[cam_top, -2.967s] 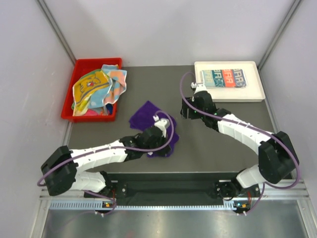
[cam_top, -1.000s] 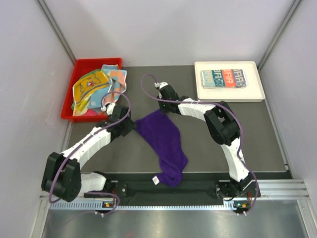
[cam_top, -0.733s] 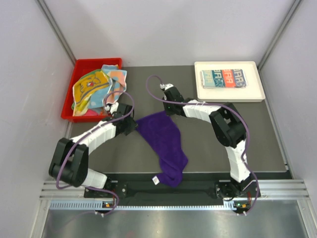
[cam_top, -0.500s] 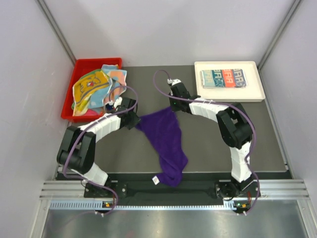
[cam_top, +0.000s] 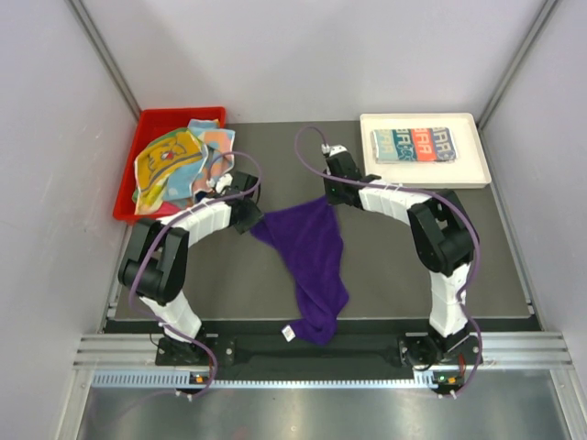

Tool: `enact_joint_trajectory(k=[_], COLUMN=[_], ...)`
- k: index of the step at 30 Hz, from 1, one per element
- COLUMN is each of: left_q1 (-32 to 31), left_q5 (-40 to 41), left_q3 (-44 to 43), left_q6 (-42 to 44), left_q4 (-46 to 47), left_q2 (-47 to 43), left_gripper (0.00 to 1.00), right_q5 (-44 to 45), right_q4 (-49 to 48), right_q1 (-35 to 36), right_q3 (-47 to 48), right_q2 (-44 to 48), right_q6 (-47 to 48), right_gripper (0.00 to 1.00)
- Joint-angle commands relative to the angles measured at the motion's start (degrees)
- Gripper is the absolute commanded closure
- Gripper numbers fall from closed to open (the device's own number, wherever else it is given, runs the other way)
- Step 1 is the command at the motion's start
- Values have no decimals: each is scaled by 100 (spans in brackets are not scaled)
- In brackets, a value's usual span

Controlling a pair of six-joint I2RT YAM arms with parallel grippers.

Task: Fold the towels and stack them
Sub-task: Flatten out the crumpled towel

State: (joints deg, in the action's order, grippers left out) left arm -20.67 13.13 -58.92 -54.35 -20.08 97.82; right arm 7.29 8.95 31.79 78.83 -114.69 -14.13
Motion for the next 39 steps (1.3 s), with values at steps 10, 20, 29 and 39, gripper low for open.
enact_joint_trajectory(k=[10, 20, 29, 39], left_q1=[36, 28, -52, -78], left_q5=[-152, -372, -258, 23], left_q3=[-129, -234, 205, 21], left_q6=[12, 337, 188, 486], left_q4=[-172, -84, -41, -260], left_q2=[176, 501, 607, 387], left_gripper=[56, 59, 76, 100], right_q5=[71, 9, -61, -184], right_q4=[-192, -254, -297, -350], right_q1=[-252, -314, -375, -463], right_q3=[-166, -236, -245, -263], right_q2=[465, 483, 466, 518], right_q6=[-99, -143, -160, -187], right_gripper=[94, 94, 94, 94])
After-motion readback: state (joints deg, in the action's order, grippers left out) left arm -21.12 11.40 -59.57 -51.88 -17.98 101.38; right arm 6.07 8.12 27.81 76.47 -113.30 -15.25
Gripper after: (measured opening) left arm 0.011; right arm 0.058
